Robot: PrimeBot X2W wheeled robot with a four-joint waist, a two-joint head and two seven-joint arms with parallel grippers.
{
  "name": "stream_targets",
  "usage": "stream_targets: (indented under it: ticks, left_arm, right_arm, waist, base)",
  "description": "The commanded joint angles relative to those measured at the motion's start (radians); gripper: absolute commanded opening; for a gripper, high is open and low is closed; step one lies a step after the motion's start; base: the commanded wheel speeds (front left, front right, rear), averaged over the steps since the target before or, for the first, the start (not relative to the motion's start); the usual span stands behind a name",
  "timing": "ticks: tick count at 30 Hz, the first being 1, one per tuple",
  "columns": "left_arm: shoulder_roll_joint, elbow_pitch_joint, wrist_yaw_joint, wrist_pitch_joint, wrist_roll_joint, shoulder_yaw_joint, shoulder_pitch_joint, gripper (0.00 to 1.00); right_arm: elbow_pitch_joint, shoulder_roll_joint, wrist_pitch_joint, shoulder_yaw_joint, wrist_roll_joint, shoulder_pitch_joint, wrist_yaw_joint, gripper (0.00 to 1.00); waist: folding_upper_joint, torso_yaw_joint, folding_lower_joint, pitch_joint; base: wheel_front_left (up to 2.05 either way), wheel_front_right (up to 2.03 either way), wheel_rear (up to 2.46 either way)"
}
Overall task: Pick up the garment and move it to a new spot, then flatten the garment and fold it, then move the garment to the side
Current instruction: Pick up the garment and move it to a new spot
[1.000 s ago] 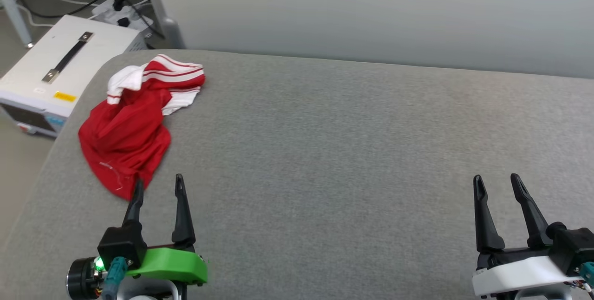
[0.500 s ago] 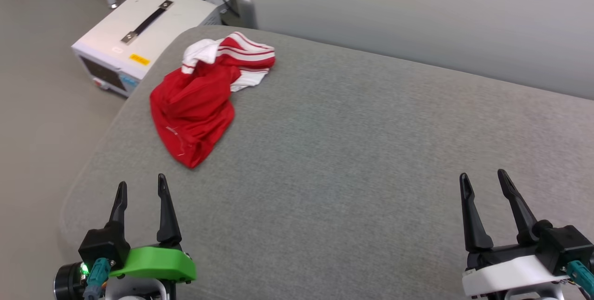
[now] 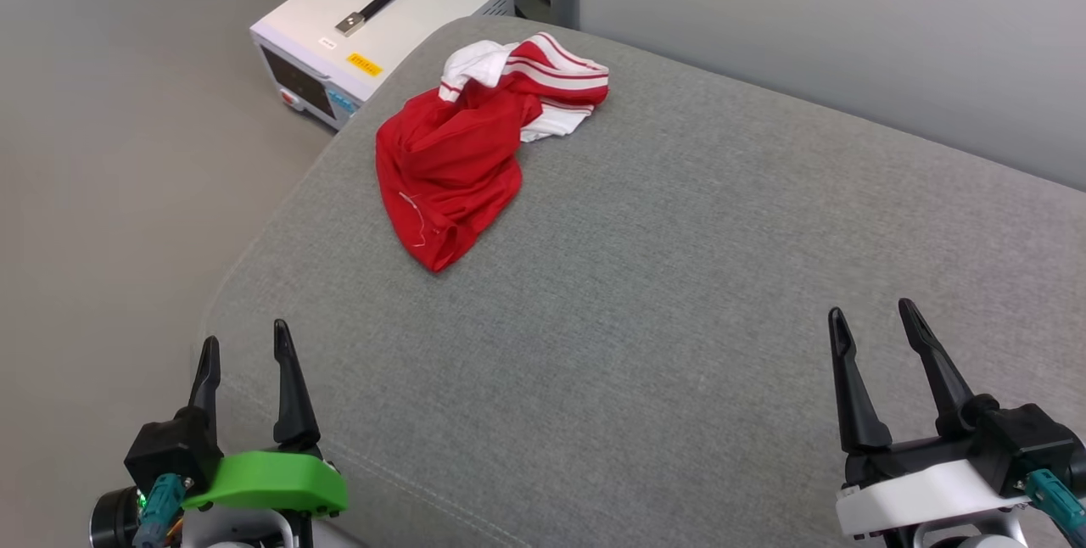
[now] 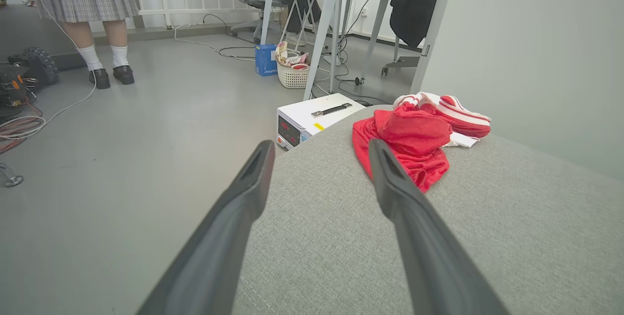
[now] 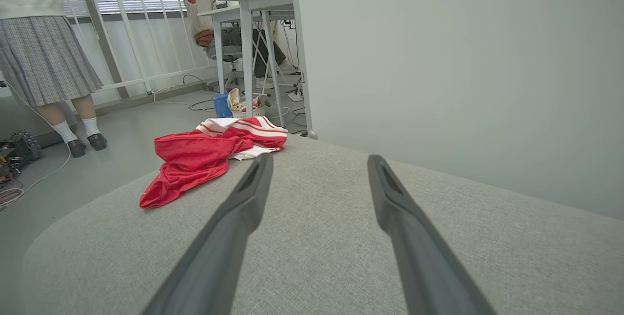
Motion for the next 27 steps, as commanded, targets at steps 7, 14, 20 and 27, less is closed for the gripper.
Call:
stream_targets:
  ticks: [7, 14, 20, 27]
  left_arm:
    - [-0.002, 0.013, -0.024, -0.006, -0.012, 0.028, -0.043, 1.0]
    - [0.058, 0.081, -0.128, -0.006, 0.011, 0.1, -0.236, 1.0]
    - [0.171, 0.176, -0.166, -0.006, -0.02, 0.104, -0.471, 1.0]
    - [0.34, 0.296, -0.174, 0.081, -0.182, 0.0, -0.693, 1.0]
  right_arm:
    - [-0.004, -0.001, -0.005, 0.011, -0.012, -0.023, -0.001, 1.0]
    - [-0.015, -0.001, -0.005, 0.016, -0.041, -0.048, -0.001, 1.0]
    - [-0.037, -0.018, -0.005, 0.009, -0.066, -0.096, -0.001, 1.0]
    - [-0.082, -0.047, -0.005, 0.008, -0.076, -0.151, -0.001, 1.0]
  waist:
    - [0.0, 0.003, 0.0, 0.024]
    - [0.0, -0.045, 0.0, 0.066]
    - [0.0, -0.105, 0.0, 0.148]
    - [0.0, -0.172, 0.0, 0.26]
  base:
    - [0.0, 0.0, 0.0]
    - [0.0, 0.0, 0.0]
    - [0.0, 0.0, 0.0]
    - [0.0, 0.0, 0.0]
